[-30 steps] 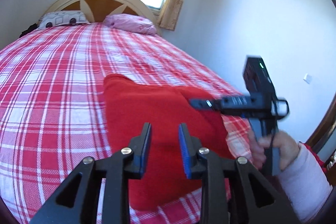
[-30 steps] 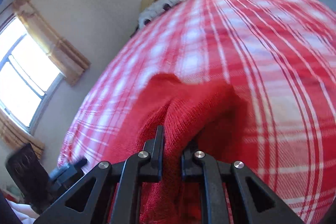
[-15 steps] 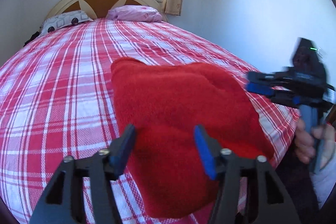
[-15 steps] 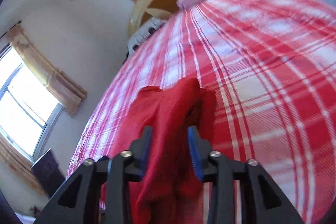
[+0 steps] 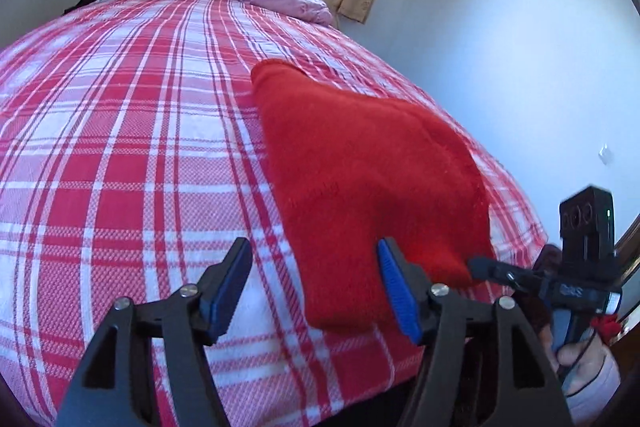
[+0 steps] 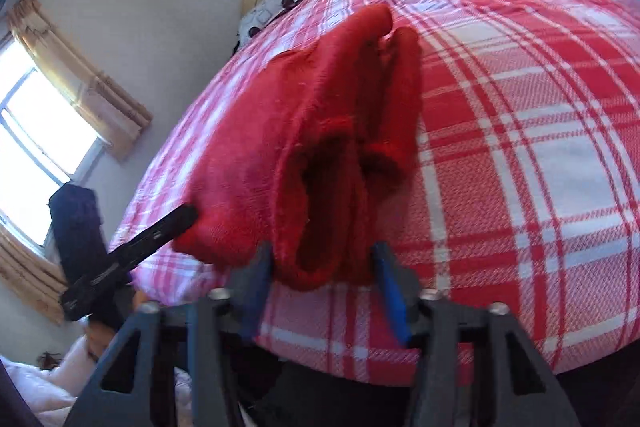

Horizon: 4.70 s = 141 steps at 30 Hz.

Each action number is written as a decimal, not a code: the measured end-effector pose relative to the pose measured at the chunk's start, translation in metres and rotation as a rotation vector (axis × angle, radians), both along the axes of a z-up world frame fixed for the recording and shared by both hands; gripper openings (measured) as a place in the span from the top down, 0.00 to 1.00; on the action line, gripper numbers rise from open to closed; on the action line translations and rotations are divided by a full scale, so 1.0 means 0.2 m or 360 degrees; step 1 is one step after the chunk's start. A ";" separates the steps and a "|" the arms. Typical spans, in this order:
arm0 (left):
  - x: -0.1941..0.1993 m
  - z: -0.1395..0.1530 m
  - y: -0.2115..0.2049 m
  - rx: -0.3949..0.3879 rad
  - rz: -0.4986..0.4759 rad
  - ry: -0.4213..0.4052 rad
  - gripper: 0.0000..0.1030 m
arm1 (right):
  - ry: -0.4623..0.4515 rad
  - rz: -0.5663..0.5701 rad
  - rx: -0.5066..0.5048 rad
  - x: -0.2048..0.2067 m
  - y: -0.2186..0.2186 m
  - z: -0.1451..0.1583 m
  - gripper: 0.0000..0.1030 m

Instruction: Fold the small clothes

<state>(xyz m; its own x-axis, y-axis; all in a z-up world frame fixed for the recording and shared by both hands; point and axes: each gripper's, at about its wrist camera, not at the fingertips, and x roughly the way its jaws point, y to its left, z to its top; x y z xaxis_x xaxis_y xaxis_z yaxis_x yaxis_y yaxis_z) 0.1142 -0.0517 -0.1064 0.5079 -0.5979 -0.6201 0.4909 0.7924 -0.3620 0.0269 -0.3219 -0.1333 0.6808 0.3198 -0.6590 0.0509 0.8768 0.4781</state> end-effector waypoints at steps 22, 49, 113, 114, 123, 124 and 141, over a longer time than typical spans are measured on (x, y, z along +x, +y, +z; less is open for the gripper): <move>0.00 0.24 0.02 0.0126 -0.0052 -0.0160 0.14 | -0.0295 -0.0063 -0.0199 -0.05 -0.11 0.35 0.73; 0.44 0.04 -0.29 0.0297 0.0142 0.0086 0.03 | -0.0022 -0.0348 -0.0151 0.55 -0.34 0.09 0.61; 0.49 0.02 -0.45 0.0257 0.0053 0.0127 0.47 | -0.0228 -0.0343 -0.0441 0.49 0.05 0.09 0.65; 0.49 0.02 -0.45 0.0251 0.0054 0.0131 0.46 | -0.0233 -0.0337 -0.0477 0.49 0.07 0.09 0.65; 0.48 0.02 -0.45 0.0241 0.0063 0.0106 0.47 | -0.0247 -0.0363 -0.0225 0.47 -0.04 0.04 0.65; 0.48 0.02 -0.45 0.0232 0.0061 0.0108 0.47 | -0.0250 -0.0370 -0.0225 0.46 -0.03 0.04 0.65; 0.39 0.13 -0.45 0.0297 0.0088 0.0004 0.59 | -0.0315 -0.0426 -0.0379 0.35 0.08 0.19 0.70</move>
